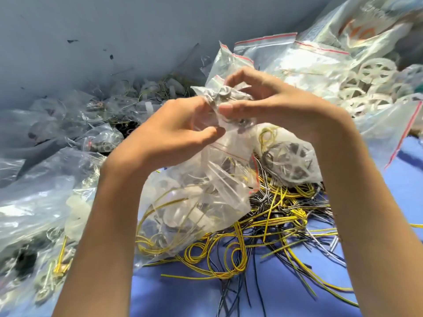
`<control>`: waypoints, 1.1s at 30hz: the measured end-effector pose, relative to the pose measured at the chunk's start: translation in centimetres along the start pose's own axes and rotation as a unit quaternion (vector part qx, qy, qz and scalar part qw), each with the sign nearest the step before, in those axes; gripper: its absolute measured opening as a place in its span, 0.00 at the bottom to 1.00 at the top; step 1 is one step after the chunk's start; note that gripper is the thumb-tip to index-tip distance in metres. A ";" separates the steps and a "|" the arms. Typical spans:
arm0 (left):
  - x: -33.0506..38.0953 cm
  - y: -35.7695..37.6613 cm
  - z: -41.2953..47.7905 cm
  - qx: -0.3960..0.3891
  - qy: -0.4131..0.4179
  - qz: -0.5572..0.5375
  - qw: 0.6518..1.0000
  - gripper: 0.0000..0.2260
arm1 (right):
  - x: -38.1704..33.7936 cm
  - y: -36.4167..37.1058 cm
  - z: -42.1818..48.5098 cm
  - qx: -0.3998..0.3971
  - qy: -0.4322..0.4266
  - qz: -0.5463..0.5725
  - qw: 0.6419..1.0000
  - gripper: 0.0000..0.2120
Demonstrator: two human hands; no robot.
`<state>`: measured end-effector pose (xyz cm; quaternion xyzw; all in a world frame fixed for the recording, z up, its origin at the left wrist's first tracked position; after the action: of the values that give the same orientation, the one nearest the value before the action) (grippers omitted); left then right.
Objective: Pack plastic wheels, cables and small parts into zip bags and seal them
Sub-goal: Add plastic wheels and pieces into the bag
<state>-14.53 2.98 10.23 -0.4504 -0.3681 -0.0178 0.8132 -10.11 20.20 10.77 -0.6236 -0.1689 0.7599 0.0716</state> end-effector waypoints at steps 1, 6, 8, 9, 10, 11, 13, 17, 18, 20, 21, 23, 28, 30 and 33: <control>-0.2 0.1 0.1 0.001 -0.005 0.008 1.000 0.10 | 0.1 -0.2 0.0 0.001 0.004 -0.003 1.000 0.18; -0.2 0.1 0.1 0.012 -0.039 0.025 0.999 0.05 | 0.4 -0.9 -0.6 -0.039 0.041 -0.073 0.996 0.28; -0.4 0.1 0.1 0.025 -0.050 0.046 0.997 0.08 | 0.4 -0.8 -0.9 -0.080 0.058 -0.080 0.992 0.30; -0.3 0.1 0.1 0.031 -0.053 0.057 0.996 0.09 | 0.4 -0.7 -1.0 -0.088 0.066 -0.086 0.990 0.33; -0.2 0.1 0.1 0.034 -0.053 0.060 0.996 0.09 | 0.4 -0.5 -0.9 -0.086 0.069 -0.097 0.989 0.38; -0.1 0.0 0.0 0.034 -0.053 0.061 0.996 0.08 | 0.4 -0.4 -0.7 -0.079 0.064 -0.110 0.989 0.40; 0.1 -0.2 -0.1 0.038 -0.051 0.051 0.997 0.07 | 0.3 0.0 -0.4 -0.060 0.047 -0.116 0.990 0.32; 0.4 -0.6 -0.4 0.042 -0.043 0.013 0.998 0.08 | 0.0 0.0 -0.4 -0.031 0.009 -0.122 0.992 0.12; 0.4 -0.7 -0.4 0.044 -0.040 0.002 0.998 0.09 | -0.1 0.0 -0.4 -0.019 0.002 -0.129 0.991 0.09; 0.2 -0.7 -0.4 0.051 -0.034 -0.015 0.998 0.10 | 0.0 0.0 -0.3 0.003 0.001 -0.133 0.991 0.07; 0.2 -0.7 -0.4 0.052 -0.030 -0.024 0.998 0.11 | 0.1 0.0 -0.3 0.006 0.004 -0.132 0.991 0.07; 0.1 -0.9 -0.4 0.046 -0.028 -0.033 0.998 0.14 | 0.1 0.2 0.0 0.008 0.007 -0.125 0.992 0.12; -0.5 -1.1 -0.4 -0.007 -0.062 0.054 0.997 0.20 | 0.3 1.0 0.8 0.011 0.030 -0.120 0.992 0.17; -0.8 -1.1 -0.4 -0.026 -0.073 0.102 0.992 0.22 | 0.2 1.3 0.8 0.014 0.031 -0.118 0.992 0.14; -0.7 -1.2 -0.5 -0.041 -0.067 0.154 0.985 0.20 | 0.2 1.5 1.0 0.030 0.025 -0.131 0.991 0.14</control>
<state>-15.23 1.67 10.49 -0.5348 -0.3471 0.1228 0.7606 -10.96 18.70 10.22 -0.6127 -0.2245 0.7327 0.1933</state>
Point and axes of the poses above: each hand's wrist, its own z-axis towards the middle knuckle, its own y-axis out of the palm, x = y × z, the point moved 1 cm from there along z, towards the middle knuckle, and after that the axes turned 3 degrees about y, right-handed, at the moved point
